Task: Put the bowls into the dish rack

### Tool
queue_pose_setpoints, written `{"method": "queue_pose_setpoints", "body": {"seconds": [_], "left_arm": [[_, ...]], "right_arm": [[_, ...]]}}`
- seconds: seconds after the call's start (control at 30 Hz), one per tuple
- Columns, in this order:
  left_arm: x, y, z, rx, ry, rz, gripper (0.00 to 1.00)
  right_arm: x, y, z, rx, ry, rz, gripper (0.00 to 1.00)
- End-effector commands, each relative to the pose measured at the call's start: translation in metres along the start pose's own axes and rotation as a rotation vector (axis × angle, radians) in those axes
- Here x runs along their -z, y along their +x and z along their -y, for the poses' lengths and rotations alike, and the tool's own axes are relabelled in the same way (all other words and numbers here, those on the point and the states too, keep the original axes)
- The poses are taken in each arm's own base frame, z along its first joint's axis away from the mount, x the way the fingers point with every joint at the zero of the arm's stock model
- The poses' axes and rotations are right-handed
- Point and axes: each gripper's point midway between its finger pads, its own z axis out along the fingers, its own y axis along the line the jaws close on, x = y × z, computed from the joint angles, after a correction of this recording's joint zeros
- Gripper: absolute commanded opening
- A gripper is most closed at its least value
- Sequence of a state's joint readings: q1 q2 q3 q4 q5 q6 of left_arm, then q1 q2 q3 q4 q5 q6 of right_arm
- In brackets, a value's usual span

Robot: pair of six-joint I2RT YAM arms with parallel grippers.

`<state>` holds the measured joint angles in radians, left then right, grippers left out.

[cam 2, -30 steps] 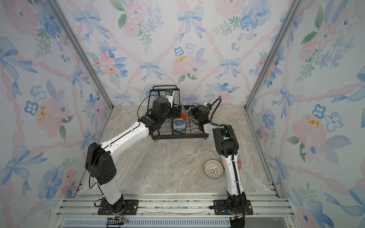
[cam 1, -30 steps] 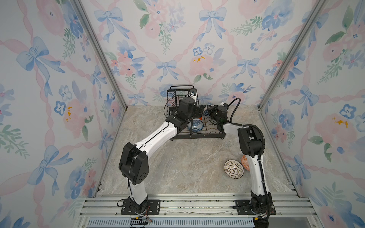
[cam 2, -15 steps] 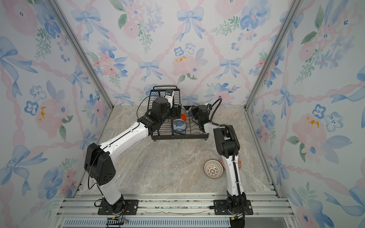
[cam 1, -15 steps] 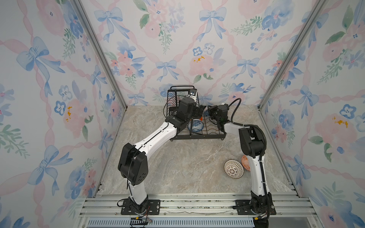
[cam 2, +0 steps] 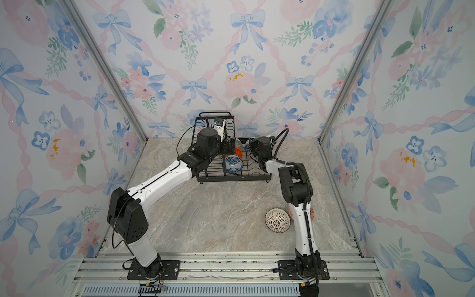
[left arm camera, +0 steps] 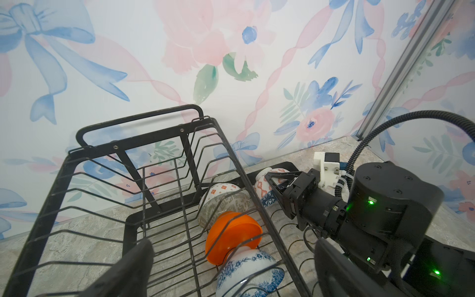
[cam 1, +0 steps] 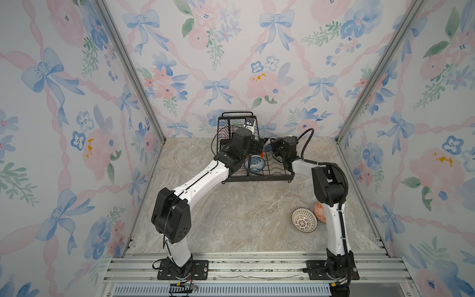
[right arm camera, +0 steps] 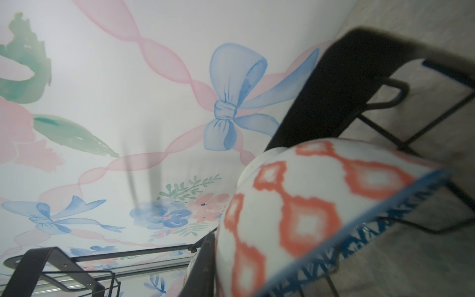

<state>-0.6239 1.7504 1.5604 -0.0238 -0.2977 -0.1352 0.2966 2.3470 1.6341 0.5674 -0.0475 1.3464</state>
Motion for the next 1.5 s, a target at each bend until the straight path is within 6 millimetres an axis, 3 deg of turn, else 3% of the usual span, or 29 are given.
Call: {"method": "queue_pose_setpoints", "body": {"seconds": [0.0, 0.27, 1.47], "left_arm": [[0.012, -0.013, -0.002, 0.02, 0.003, 0.037, 0.98], [0.014, -0.012, -0.002, 0.02, -0.003, 0.036, 0.98], [0.007, -0.014, 0.005, 0.024, 0.01, 0.037, 0.98]], "right_arm": [[0.008, 0.003, 0.0, -0.001, 0.047, -0.01, 0.2], [0.009, 0.002, 0.005, 0.001, 0.069, -0.005, 0.22], [0.005, -0.02, -0.011, -0.034, 0.032, 0.019, 0.35]]}}
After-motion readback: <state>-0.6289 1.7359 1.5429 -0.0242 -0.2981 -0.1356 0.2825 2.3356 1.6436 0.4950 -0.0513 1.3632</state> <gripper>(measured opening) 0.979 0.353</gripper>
